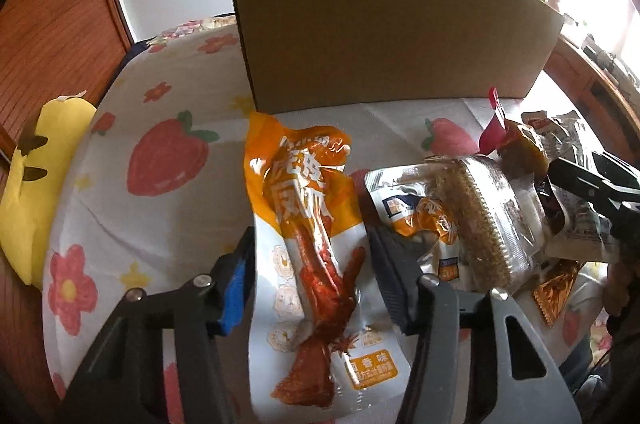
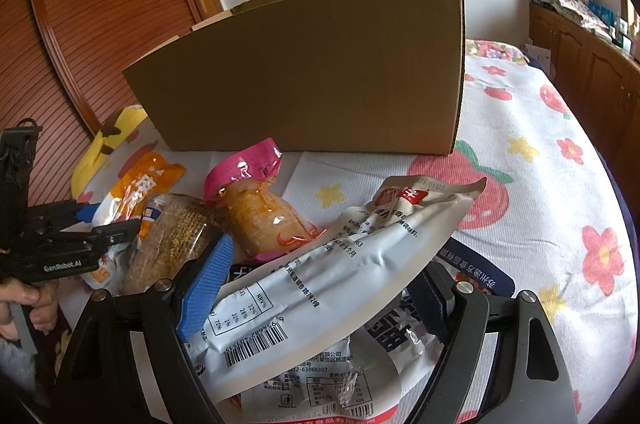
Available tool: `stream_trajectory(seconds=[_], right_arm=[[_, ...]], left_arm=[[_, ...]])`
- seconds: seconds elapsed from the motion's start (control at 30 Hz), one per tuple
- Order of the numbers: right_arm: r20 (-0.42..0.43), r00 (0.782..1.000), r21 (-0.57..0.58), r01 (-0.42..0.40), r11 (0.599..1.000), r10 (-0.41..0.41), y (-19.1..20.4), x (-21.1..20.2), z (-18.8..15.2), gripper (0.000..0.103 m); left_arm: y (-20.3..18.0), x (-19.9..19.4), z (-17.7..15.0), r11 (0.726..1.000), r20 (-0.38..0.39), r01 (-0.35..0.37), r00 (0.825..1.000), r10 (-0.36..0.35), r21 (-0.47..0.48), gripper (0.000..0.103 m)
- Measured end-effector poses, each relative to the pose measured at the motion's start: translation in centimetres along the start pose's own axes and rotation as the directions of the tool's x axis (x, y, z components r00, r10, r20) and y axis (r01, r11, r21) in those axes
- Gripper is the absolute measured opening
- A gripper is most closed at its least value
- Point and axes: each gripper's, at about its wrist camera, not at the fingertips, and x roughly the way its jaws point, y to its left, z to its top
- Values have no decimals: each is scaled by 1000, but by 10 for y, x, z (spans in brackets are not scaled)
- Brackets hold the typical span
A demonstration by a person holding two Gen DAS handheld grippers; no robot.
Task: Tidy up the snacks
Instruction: 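Close the left tool on the orange pack while the right tool grasps the white pouch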
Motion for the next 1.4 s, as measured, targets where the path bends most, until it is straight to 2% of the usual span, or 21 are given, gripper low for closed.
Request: stream_trajectory(seconds=[0.03, 0.13, 0.23, 0.43, 0.57, 0.93, 1.1, 1.23, 1.4], right_arm=[[-2, 1000, -1, 0, 1000, 0, 1, 0, 0, 85], [-7, 1000, -1, 0, 1000, 0, 1, 1, 0, 85], [-11, 1000, 3, 1, 1000, -1, 0, 2, 0, 85], [-17, 1000, 2, 8, 1000, -8, 1, 3, 0, 85], [-20, 1000, 3, 11, 1000, -11, 0, 3, 1, 85], [-31, 999, -15, 33, 999, -33, 5, 7, 1, 78], [-29, 999, -1, 33, 999, -33, 4, 7, 2, 69], [-4, 999, 8, 41, 999, -41, 3, 1, 3, 48], [12, 1000, 36, 28, 999, -28, -1, -10, 2, 34]], left_arm=[[1, 0, 0, 1000, -1, -6, 1000, 6, 1, 63], [4, 1, 1, 1000, 1, 0, 1000, 0, 2, 64], [2, -1, -1, 1000, 12, 10, 1000, -10, 17, 55], [-1, -10, -7, 1000, 37, 2, 999, -3, 24, 48], [0, -16, -14, 1000, 40, 24, 999, -25, 16, 48], [0, -39, -33, 999, 127, 35, 991, -35, -4, 47], [1, -53, -41, 999, 170, 49, 984, -45, -21, 47], [-1, -62, -45, 998, 188, 56, 981, -52, -16, 47], [-5, -66, -45, 998, 201, 64, 978, -60, -12, 47]])
